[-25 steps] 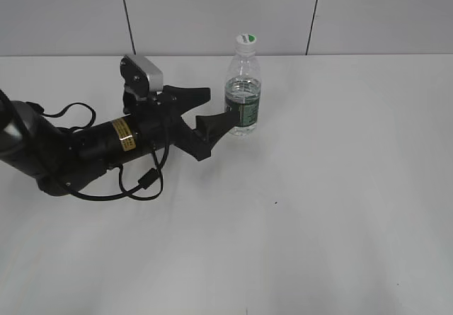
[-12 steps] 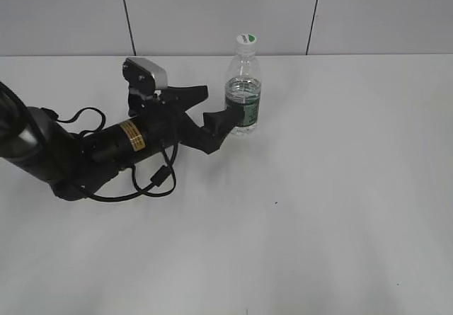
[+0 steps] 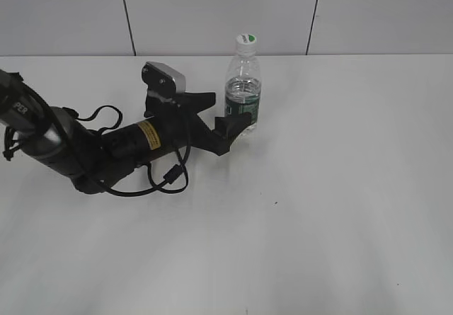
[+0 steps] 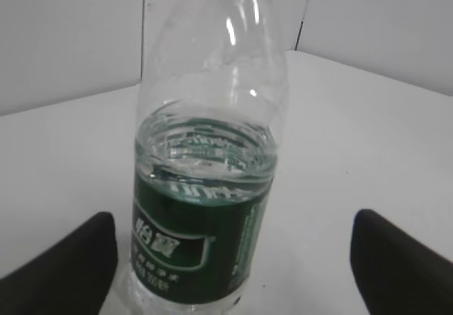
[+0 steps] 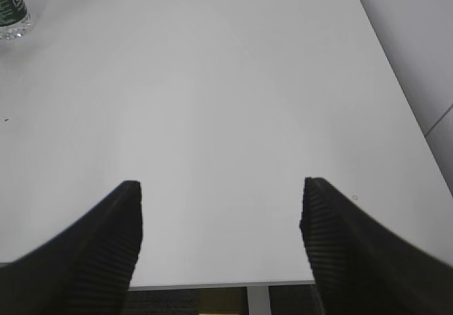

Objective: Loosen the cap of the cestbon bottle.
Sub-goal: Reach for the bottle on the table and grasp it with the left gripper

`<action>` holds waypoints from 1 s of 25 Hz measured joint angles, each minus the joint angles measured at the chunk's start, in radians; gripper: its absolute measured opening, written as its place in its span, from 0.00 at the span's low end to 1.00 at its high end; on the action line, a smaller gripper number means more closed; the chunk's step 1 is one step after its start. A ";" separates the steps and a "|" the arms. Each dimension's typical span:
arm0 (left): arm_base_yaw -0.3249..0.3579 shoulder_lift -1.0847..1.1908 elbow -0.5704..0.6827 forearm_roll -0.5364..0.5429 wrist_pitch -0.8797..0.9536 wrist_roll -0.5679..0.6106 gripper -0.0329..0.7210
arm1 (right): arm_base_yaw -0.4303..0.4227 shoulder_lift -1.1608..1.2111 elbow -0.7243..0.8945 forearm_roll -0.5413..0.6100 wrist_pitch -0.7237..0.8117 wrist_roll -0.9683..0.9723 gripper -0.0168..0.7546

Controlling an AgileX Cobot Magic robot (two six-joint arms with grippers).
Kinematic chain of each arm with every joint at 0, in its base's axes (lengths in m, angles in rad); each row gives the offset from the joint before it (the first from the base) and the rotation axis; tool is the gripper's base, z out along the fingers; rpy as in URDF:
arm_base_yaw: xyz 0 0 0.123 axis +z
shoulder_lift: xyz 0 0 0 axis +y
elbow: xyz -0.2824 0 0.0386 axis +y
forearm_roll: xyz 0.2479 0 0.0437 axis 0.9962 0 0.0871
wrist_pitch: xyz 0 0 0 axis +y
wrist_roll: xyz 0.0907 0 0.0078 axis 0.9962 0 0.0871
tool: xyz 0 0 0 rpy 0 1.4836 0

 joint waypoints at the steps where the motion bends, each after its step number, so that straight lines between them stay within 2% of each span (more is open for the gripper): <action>1: 0.000 0.004 -0.005 0.000 0.000 0.000 0.84 | 0.000 0.000 0.000 0.000 0.000 0.000 0.72; 25: -0.012 0.101 -0.168 -0.035 0.061 -0.002 0.83 | 0.000 0.000 0.000 0.000 0.000 0.000 0.72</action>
